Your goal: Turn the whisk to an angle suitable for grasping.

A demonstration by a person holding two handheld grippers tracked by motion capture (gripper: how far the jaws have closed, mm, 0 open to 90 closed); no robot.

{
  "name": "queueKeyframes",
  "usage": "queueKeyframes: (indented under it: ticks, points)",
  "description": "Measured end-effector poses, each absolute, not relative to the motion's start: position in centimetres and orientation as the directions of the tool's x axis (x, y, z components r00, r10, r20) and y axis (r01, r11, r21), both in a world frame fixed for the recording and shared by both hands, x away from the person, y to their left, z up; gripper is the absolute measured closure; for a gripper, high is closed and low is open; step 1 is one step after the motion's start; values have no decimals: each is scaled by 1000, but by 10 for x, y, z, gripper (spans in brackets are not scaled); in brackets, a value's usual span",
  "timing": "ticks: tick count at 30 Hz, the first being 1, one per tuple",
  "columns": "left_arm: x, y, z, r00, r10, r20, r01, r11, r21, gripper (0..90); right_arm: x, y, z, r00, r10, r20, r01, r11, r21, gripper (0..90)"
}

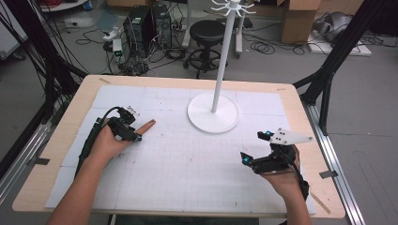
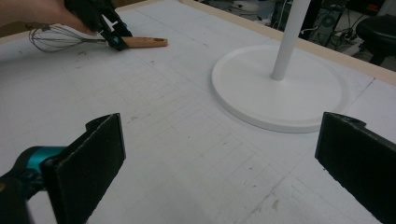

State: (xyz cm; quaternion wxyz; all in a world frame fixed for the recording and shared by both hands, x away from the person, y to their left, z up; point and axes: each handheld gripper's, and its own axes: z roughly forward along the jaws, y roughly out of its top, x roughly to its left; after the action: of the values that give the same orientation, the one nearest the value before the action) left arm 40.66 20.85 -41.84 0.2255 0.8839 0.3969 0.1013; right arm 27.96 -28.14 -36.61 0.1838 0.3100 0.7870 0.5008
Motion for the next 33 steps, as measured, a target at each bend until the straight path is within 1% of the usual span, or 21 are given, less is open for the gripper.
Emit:
queueKeyframes:
  ticks: [4, 8, 11, 18, 25, 29, 30, 32, 33]
  points:
    - [406, 209, -418, 661, 751, 5, 657, -582, 479, 479, 280, -281, -366, -740, 672, 24, 307, 306, 901, 4]
    - [406, 207, -415, 671, 742, 6, 649, -590, 480, 473, 280, -281, -367, -740, 672, 24, 305, 304, 902, 4]
    - [406, 202, -409, 687, 726, 33, 628, -615, 477, 464, 280, -281, -367, -740, 672, 21, 304, 306, 902, 4]
    - [409, 197, -401, 703, 709, 56, 607, -640, 471, 455, 279, -282, -366, -739, 673, 23, 305, 303, 903, 4]
    - [413, 197, -403, 707, 705, 64, 613, -655, 442, 451, 280, -284, -366, -737, 675, 21, 302, 302, 904, 3]
    - [417, 195, -410, 709, 703, 65, 625, -668, 403, 484, 279, -284, -366, -737, 676, 27, 309, 300, 903, 3]
    - [419, 193, -414, 715, 697, 62, 628, -677, 384, 524, 279, -283, -366, -736, 676, 25, 309, 303, 902, 4]
    - [419, 194, -413, 721, 691, 52, 625, -680, 384, 538, 279, -283, -366, -736, 677, 26, 309, 301, 902, 4]
    - [419, 194, -413, 726, 687, 30, 627, -679, 382, 629, 279, -283, -366, -736, 677, 25, 308, 302, 902, 4]
